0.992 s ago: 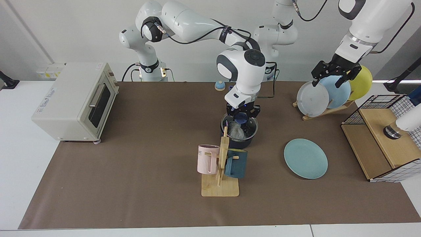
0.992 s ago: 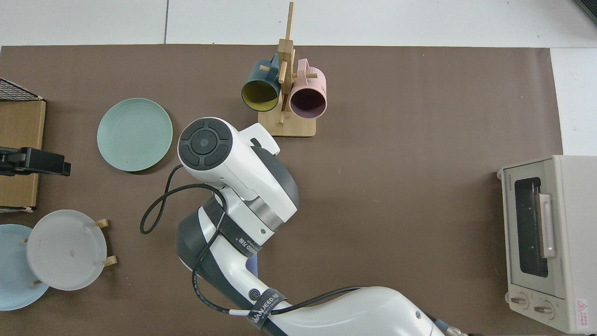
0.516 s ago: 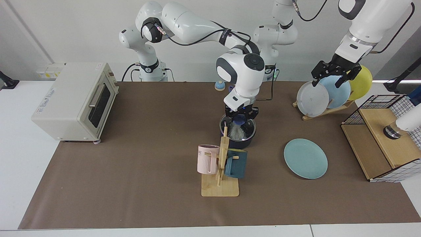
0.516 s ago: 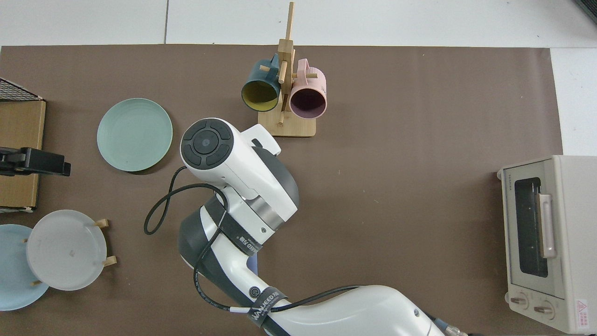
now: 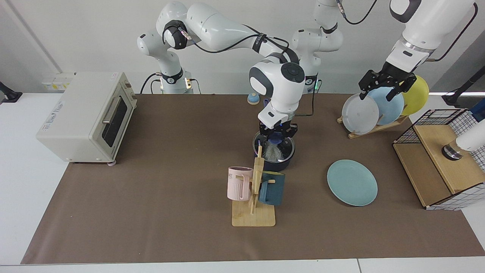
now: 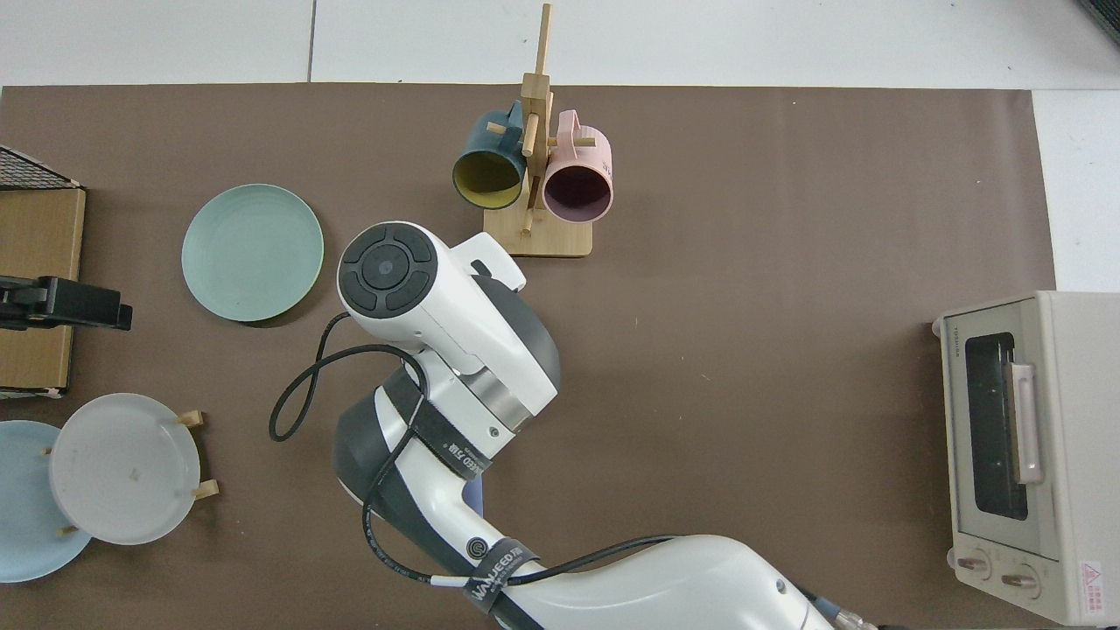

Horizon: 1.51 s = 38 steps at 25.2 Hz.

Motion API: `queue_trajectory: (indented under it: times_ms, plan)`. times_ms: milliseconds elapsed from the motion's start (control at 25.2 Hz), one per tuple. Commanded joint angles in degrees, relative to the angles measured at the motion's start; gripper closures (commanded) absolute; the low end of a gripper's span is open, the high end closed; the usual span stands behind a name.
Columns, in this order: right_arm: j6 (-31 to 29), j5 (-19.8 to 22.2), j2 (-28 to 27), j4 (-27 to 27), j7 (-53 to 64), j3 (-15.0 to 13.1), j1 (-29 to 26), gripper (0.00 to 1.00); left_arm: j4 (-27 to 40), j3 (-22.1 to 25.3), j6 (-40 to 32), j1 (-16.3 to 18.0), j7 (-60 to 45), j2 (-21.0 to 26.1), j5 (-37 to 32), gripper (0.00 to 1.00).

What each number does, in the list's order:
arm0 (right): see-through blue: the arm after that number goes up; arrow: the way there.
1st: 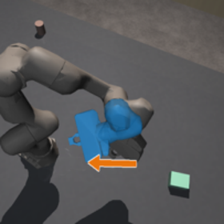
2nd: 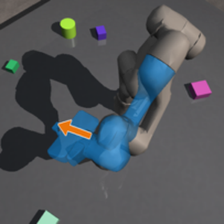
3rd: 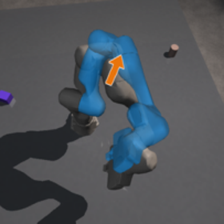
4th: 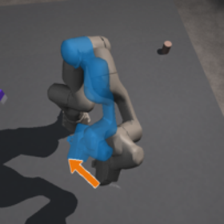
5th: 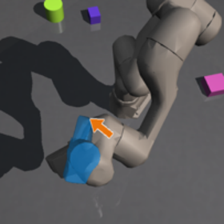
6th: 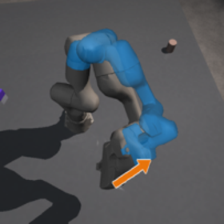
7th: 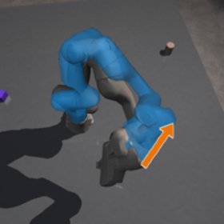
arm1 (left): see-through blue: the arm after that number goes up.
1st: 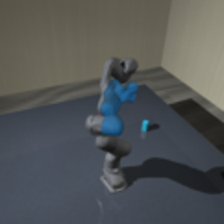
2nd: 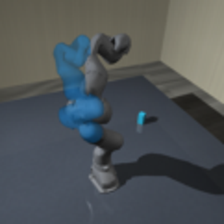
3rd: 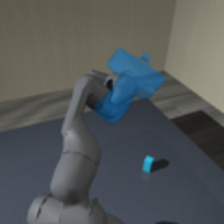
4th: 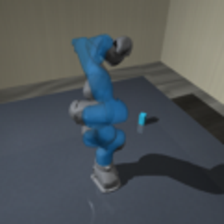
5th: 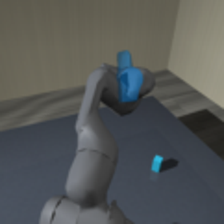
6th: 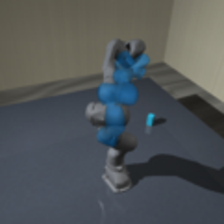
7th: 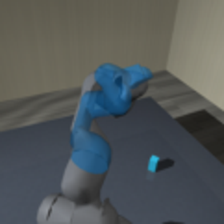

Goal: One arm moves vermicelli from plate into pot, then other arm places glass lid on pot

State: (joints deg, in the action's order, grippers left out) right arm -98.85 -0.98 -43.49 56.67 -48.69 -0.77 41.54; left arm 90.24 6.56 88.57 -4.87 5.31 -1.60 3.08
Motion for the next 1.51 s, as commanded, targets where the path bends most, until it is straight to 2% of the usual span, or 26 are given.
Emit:
queue_trajectory:
  times_ms: [0, 40, 79, 119, 833, 992, 1190, 1270, 1468]
  plan:
    - [-0.4, -0.3, 0.6, 0.8, 2.0, 0.3, -0.5, 0.93, 2.0, -0.1, 1.3, -0.2, 0.4, -1.6, -0.9, 0.0]
    - [-0.5, -0.3, 0.6, 0.8, 2.0, 0.3, -0.5, 0.61, 2.0, -0.1, 1.3, -0.2, 0.4, -1.6, -0.9, 0.0]
    - [-0.5, -0.2, 0.7, 0.8, 2.2, 0.3, -0.6, 0.22, 2.0, -0.1, 1.3, -0.2, 0.4, -1.6, -0.9, 0.0]
    - [-0.6, -0.2, 0.7, 0.8, 2.1, 0.2, -0.5, 0.02, 2.0, -0.1, 1.3, -0.2, 0.4, -1.6, -0.9, 0.0]
    - [-1.3, 0.0, 1.8, 0.8, 1.7, -0.1, -0.3, 0.01, 2.0, -0.1, 1.3, -0.2, 0.4, -1.6, -0.9, 0.0]
    - [-4.1, -0.6, 3.1, 1.5, 1.7, 0.1, -0.1, 0.01, 2.0, -0.1, 1.3, -0.2, 0.4, -1.6, -0.9, 0.0]
    - [-20.4, -0.6, 9.9, 17.8, -0.3, 0.2, -0.2, 0.01, 2.0, 0.0, 1.3, -0.2, 0.6, -1.6, -1.7, 0.0]
    - [-25.0, -0.6, 11.7, 22.4, 0.0, 0.2, -0.4, 0.01, 2.0, -0.1, 0.2, -0.2, 0.8, -1.7, -1.9, 0.0]
    - [-25.6, -0.7, 12.0, 23.6, 0.2, 0.2, -1.3, 0.01, 2.4, -0.1, -0.9, -0.2, 0.8, -1.9, -2.0, 0.0]
